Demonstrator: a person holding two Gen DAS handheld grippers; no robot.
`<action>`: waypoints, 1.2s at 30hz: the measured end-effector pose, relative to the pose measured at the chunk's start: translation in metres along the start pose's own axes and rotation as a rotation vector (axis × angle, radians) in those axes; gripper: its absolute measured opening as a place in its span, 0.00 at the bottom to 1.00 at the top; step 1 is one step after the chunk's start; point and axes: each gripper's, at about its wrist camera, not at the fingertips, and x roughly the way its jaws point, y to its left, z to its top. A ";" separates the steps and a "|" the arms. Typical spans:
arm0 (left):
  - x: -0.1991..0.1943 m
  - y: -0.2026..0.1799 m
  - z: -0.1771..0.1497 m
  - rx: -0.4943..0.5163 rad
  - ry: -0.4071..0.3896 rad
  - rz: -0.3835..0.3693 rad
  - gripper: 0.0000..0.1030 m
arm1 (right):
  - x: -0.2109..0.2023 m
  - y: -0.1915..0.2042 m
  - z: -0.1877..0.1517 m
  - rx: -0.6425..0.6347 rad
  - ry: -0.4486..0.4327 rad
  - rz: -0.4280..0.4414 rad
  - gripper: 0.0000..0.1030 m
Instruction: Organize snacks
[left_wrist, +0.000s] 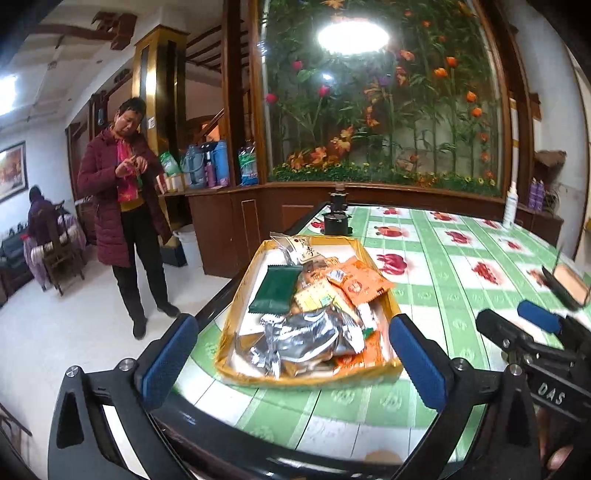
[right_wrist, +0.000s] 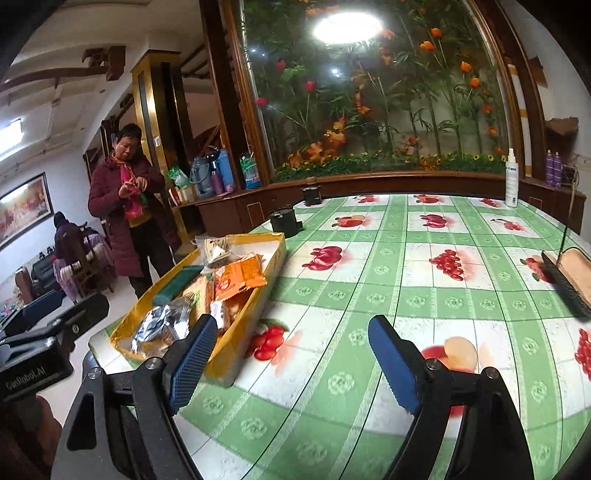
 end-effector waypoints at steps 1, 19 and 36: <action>-0.003 0.000 -0.003 0.005 0.000 0.007 1.00 | -0.003 0.003 -0.001 -0.003 0.004 -0.006 0.85; -0.018 0.004 -0.037 -0.012 0.027 -0.018 1.00 | -0.064 0.068 -0.010 -0.170 -0.083 -0.008 0.88; -0.010 0.013 -0.043 -0.052 0.043 0.010 1.00 | -0.056 0.068 -0.012 -0.152 -0.053 -0.007 0.90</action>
